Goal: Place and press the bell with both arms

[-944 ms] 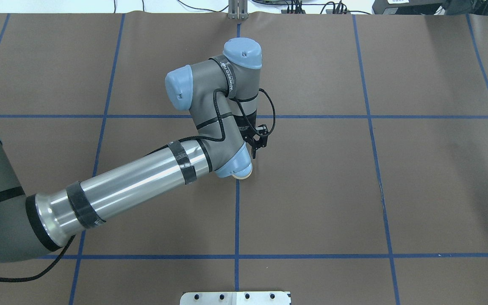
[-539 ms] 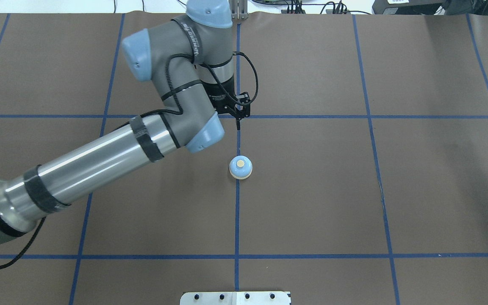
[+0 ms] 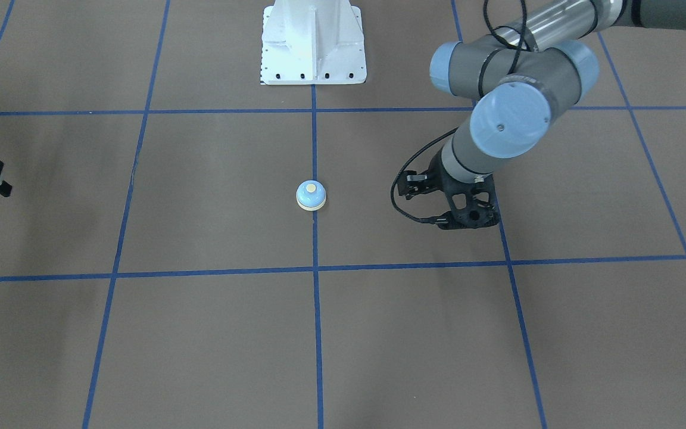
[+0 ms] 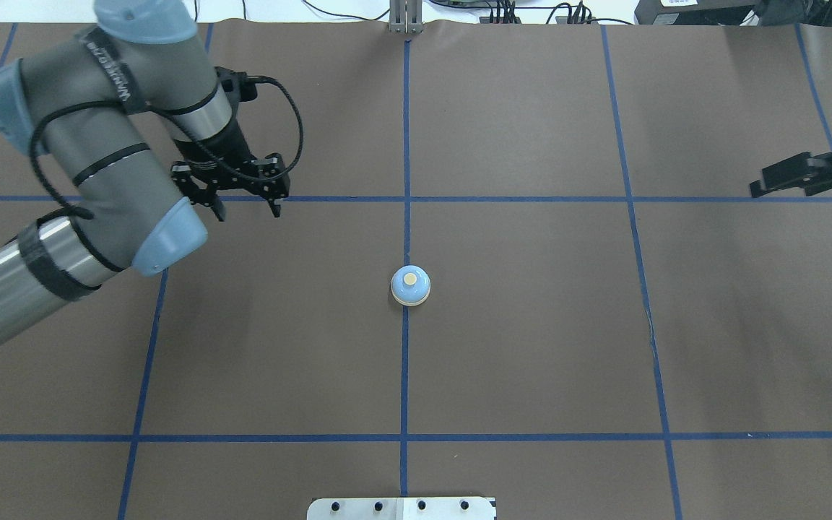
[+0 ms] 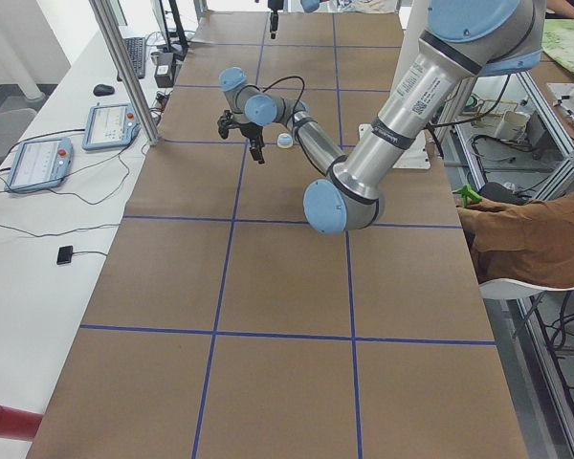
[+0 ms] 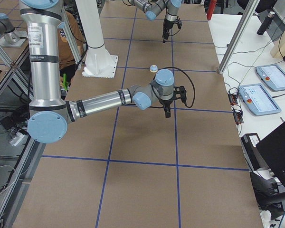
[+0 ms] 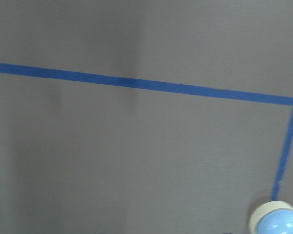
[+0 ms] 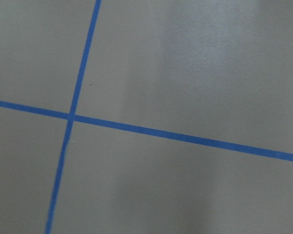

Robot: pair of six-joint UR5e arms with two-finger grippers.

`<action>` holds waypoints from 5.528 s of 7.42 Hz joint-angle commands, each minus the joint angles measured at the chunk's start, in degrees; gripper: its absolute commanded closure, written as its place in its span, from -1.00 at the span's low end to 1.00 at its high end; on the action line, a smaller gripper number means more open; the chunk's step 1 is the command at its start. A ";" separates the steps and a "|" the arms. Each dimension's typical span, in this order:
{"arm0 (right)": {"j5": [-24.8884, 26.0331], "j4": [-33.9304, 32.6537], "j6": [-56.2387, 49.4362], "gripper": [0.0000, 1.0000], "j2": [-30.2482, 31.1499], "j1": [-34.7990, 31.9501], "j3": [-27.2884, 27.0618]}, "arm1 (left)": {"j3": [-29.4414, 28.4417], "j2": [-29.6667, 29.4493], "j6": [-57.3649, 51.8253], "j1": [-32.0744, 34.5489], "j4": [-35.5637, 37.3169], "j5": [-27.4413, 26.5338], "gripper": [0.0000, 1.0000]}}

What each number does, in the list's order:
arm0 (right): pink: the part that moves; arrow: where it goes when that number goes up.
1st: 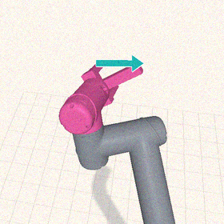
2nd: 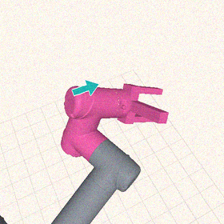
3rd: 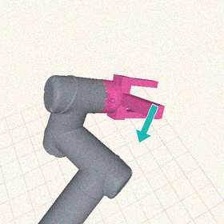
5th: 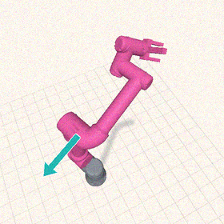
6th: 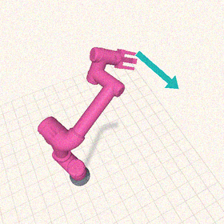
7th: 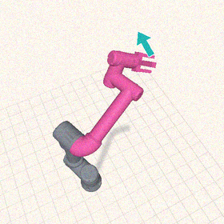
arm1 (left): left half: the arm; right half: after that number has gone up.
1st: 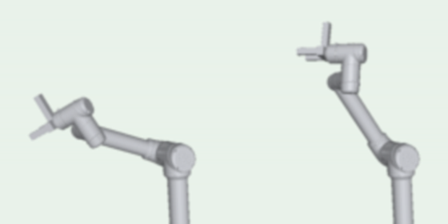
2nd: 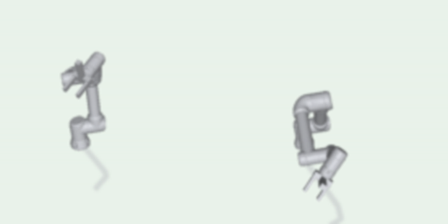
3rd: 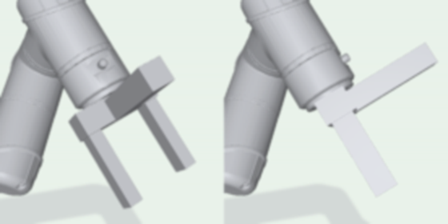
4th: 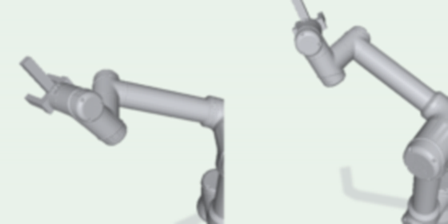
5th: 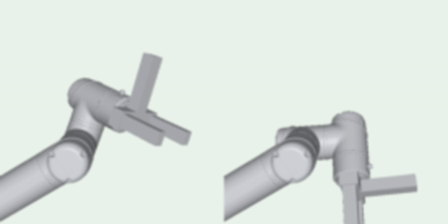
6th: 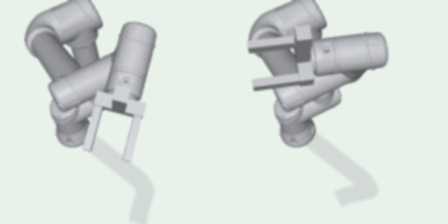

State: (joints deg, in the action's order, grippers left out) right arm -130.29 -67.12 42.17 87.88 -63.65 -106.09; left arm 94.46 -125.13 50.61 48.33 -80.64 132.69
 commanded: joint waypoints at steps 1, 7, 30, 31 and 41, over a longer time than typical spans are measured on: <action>8.35 0.50 23.03 -1.00 -6.63 12.63 -3.16 | 7.04 10.21 -7.96 3.94 -0.04 0.11 -0.69; 25.17 -14.00 44.58 1.00 -30.46 33.59 3.75 | 9.08 19.92 -23.01 8.97 -0.30 -0.85 -0.72; 21.13 -21.03 43.61 1.00 -44.91 34.83 19.89 | 10.05 22.65 -26.79 9.77 -0.13 -3.05 -0.79; 18.52 -27.82 43.35 1.00 -42.99 32.04 12.56 | 10.05 22.65 -26.88 9.77 -0.13 -3.05 -0.79; -4.42 -30.61 -36.20 1.00 -0.89 -13.38 0.42 | 12.51 33.09 -49.42 28.18 -0.75 -2.00 -0.99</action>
State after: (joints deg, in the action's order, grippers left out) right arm -131.66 -97.73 16.00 84.20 -71.29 -108.30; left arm 107.52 -94.19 7.11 71.97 -81.37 130.62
